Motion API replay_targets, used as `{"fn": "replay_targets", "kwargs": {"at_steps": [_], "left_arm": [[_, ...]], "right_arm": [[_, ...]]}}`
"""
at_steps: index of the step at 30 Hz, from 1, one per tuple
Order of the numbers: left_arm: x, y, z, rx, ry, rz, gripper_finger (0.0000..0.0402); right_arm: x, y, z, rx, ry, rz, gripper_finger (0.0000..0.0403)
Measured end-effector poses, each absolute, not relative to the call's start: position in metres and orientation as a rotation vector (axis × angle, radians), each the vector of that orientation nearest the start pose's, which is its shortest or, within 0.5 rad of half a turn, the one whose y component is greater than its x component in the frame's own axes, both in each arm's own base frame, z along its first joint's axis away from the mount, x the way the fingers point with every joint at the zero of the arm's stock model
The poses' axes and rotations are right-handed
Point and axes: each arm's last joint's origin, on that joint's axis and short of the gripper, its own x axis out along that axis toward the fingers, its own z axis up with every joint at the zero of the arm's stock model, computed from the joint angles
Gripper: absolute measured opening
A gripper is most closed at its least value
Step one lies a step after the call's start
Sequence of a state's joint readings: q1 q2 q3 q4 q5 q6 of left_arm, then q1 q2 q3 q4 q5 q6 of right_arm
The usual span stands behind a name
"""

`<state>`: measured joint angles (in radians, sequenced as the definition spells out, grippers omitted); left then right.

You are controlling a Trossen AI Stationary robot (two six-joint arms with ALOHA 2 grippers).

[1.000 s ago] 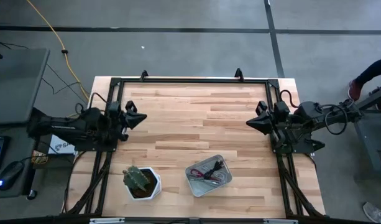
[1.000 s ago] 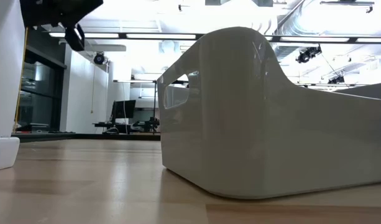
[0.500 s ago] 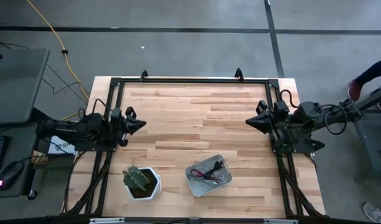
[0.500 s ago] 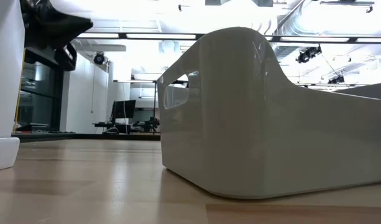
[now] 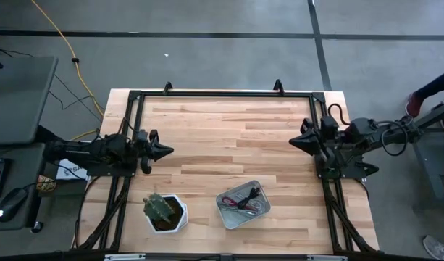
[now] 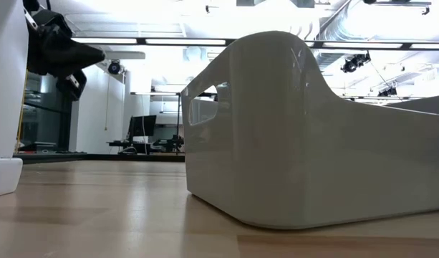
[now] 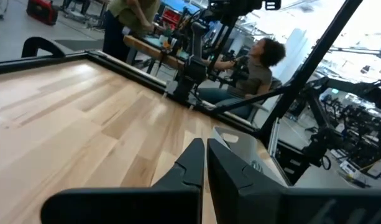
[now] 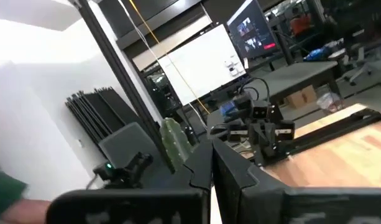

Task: Pick and place USB-C Cables
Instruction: Return to Home Position

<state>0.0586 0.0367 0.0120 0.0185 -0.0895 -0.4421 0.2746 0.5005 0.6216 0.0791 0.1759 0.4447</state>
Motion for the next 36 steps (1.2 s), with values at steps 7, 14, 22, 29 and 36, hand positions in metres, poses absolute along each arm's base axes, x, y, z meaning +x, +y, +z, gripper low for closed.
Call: {"fn": "replay_targets", "kwargs": {"at_steps": [7, 14, 22, 29, 36], "left_arm": [[0.099, 0.008, 0.167, -0.441, -0.029, 0.146, 0.0000], [0.099, 0.008, 0.167, -0.441, -0.029, 0.146, 0.0000], [0.099, 0.008, 0.167, -0.441, -0.029, 0.146, 0.0000], [0.099, 0.008, 0.167, -0.441, -0.030, 0.146, 0.0001], [0.099, 0.008, 0.167, -0.441, -0.030, 0.146, 0.0001]], "right_arm": [[0.105, 0.019, 0.341, 0.295, -0.220, 0.017, 0.0000], [0.100, 0.008, 0.342, 0.270, -0.239, -0.006, 0.0000], [0.105, -0.003, 0.331, 0.235, -0.128, -0.051, 0.0000], [0.096, -0.005, 0.333, 0.149, -0.150, -0.036, 0.0000], [0.078, -0.002, 0.309, 0.241, -0.088, 0.007, 0.0000]]}}
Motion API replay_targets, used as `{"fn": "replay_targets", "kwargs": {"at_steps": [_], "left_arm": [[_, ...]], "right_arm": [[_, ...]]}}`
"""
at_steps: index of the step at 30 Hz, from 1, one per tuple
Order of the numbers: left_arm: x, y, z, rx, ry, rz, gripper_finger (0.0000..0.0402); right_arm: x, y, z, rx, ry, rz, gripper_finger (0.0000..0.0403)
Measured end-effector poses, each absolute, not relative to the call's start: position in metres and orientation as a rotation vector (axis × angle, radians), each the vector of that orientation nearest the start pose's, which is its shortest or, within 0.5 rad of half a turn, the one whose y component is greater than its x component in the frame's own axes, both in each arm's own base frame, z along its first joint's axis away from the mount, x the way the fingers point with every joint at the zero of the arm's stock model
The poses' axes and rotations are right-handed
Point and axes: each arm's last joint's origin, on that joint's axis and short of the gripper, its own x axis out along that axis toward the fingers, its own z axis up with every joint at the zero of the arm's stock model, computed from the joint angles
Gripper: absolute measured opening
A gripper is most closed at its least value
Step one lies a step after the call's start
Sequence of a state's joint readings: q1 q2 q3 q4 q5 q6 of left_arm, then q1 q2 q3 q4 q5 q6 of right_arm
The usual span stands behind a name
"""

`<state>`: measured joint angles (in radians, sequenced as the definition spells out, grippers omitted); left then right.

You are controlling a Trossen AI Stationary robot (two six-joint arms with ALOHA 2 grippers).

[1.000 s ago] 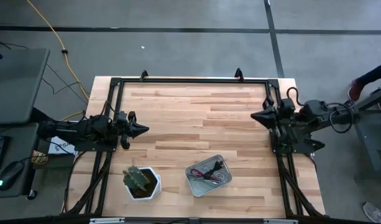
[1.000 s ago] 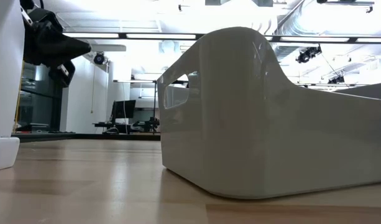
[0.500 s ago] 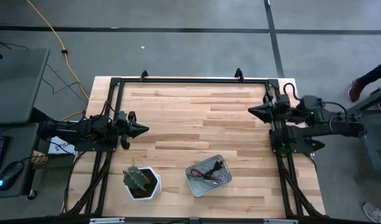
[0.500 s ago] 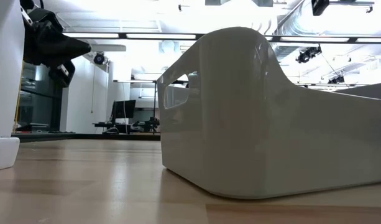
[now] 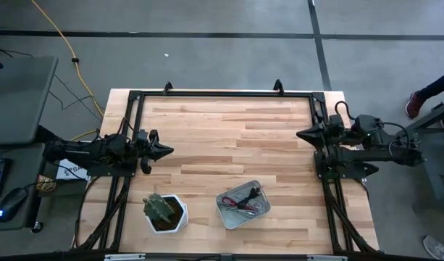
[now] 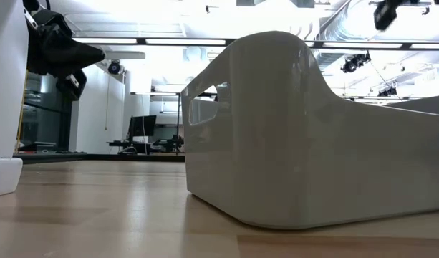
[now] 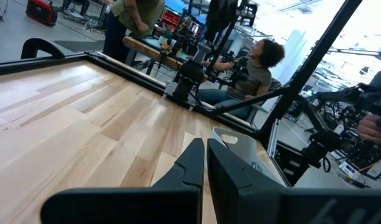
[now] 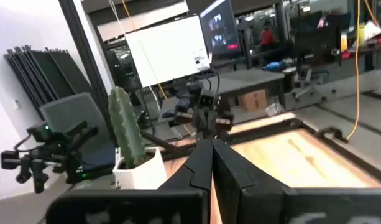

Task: Pick and place USB-C Cables
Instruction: Return to Home Position

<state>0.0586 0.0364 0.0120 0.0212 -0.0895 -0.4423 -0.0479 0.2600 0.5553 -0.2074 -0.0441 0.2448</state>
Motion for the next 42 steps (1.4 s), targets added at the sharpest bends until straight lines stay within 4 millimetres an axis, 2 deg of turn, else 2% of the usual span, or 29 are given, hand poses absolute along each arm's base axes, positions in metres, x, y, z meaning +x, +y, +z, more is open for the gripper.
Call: {"fn": "replay_targets", "kwargs": {"at_steps": [8, 13, 19, 28, 32, 42], "left_arm": [[0.099, 0.008, 0.167, -0.441, -0.030, 0.146, 0.0001], [0.099, 0.008, 0.167, -0.441, -0.030, 0.146, 0.0001], [0.099, 0.008, 0.167, -0.442, -0.028, 0.147, 0.0001], [0.099, 0.008, 0.167, -0.441, -0.027, 0.147, 0.0001], [0.099, 0.008, 0.167, -0.441, -0.027, 0.147, 0.0001], [0.099, 0.008, 0.167, -0.442, -0.026, 0.147, 0.0001]], "right_arm": [[0.067, -0.002, 0.256, 0.361, -0.220, 0.021, 0.0000], [0.081, -0.002, 0.233, 0.373, -0.245, 0.062, 0.0000], [0.092, -0.002, 0.197, 0.386, -0.316, 0.078, 0.0000], [0.096, -0.003, 0.180, 0.242, -0.147, 0.007, 0.0000], [0.097, -0.005, 0.168, 0.297, -0.033, -0.071, 0.0000], [0.099, -0.006, 0.167, 0.309, -0.008, -0.093, 0.0000]]}}
